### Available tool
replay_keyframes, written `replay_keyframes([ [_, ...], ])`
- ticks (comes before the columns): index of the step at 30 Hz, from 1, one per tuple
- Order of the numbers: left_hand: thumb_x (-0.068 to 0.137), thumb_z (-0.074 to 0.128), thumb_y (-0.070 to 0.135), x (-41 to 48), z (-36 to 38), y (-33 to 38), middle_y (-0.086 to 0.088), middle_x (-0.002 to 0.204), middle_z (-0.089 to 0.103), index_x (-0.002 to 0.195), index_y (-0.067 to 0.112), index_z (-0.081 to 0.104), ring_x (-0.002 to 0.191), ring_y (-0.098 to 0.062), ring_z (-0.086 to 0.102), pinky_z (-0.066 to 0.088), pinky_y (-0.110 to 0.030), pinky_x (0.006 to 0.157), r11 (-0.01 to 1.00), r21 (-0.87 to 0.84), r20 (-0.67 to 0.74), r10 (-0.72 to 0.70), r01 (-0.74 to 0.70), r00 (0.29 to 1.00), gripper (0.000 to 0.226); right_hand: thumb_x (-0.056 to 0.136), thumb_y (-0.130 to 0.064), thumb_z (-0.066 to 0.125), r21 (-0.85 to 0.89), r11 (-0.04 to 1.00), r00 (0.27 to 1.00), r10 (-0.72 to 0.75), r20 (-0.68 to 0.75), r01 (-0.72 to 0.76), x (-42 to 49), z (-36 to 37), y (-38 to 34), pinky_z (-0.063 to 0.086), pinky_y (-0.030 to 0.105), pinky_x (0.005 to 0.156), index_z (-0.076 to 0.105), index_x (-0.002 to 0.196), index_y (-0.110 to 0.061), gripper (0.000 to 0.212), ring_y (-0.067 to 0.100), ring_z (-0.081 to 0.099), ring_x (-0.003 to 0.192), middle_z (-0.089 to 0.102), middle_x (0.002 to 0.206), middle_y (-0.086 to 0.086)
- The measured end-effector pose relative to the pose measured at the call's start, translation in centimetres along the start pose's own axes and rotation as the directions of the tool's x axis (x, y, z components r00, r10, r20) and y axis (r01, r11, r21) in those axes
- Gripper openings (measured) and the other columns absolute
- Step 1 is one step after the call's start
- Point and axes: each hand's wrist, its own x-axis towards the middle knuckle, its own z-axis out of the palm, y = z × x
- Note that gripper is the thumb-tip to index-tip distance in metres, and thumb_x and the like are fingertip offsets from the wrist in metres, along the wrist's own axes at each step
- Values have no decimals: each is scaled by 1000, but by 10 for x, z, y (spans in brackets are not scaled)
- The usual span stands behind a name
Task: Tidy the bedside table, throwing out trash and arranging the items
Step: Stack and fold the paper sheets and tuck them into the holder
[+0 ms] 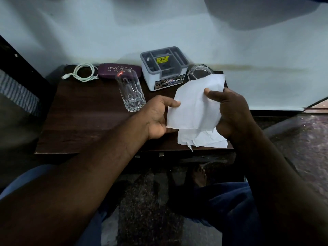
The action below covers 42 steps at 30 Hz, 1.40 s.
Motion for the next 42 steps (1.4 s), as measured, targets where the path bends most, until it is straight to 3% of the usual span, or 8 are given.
replay_keyframes([
  [3,82,60,7,-3,-1,2,-15,114,73,123,1,64,92,-33,74,65,-44,75,999,-45,47,-15,17,999,42,96,-8,67,11,1000,1000,2,-1,-2,1,0,0,61,50,90,72,116,-9,20,30,73,97,77,110,10],
  [6,75,61,8,-4,-2,3,-15,117,71,133,-1,61,100,-35,71,62,-43,85,998,-68,74,2,3,997,59,96,-7,66,17,1000,1000,-21,-9,22,2,-1,1,59,54,97,72,123,-7,28,35,72,108,76,122,13],
  [10,87,55,9,-4,-2,4,-13,118,71,136,1,63,99,-34,69,62,-41,82,995,-89,87,45,-37,995,50,92,-7,72,-45,996,995,-85,-57,82,6,-4,3,57,57,98,72,122,-2,30,31,71,99,75,122,18],
  [16,91,71,15,2,-1,4,-14,125,75,129,4,70,116,-38,70,52,-56,106,979,5,15,203,-203,979,40,84,-2,81,-122,987,994,-106,-32,102,12,-8,11,65,41,75,75,115,-7,31,29,80,94,82,104,9],
  [25,80,83,6,6,-6,5,-6,92,82,96,8,76,80,-25,79,65,-40,73,904,238,-79,382,-355,921,17,76,4,84,-142,984,994,-111,-14,108,16,-10,16,64,37,67,76,112,-4,38,30,81,87,82,100,10],
  [34,75,82,-7,2,-4,5,-8,97,81,112,9,72,78,-29,78,61,-35,56,900,220,-113,406,-376,907,42,85,-11,84,-116,990,996,-79,-32,74,15,-8,16,64,41,72,76,109,-4,26,28,80,87,82,99,9],
  [38,76,78,-9,1,-4,7,-11,102,80,117,8,69,90,-35,77,65,-48,72,914,180,-120,387,-363,914,45,85,-5,81,-124,991,999,-51,16,52,12,-6,15,65,39,69,77,112,-8,28,27,81,89,83,102,7],
  [42,79,71,-9,-1,-4,10,-18,112,78,122,3,69,102,-41,74,56,-65,92,945,72,-80,324,-319,943,45,80,4,81,-185,978,995,-97,-8,94,12,-7,14,66,46,79,76,109,-5,31,31,80,92,82,101,9],
])
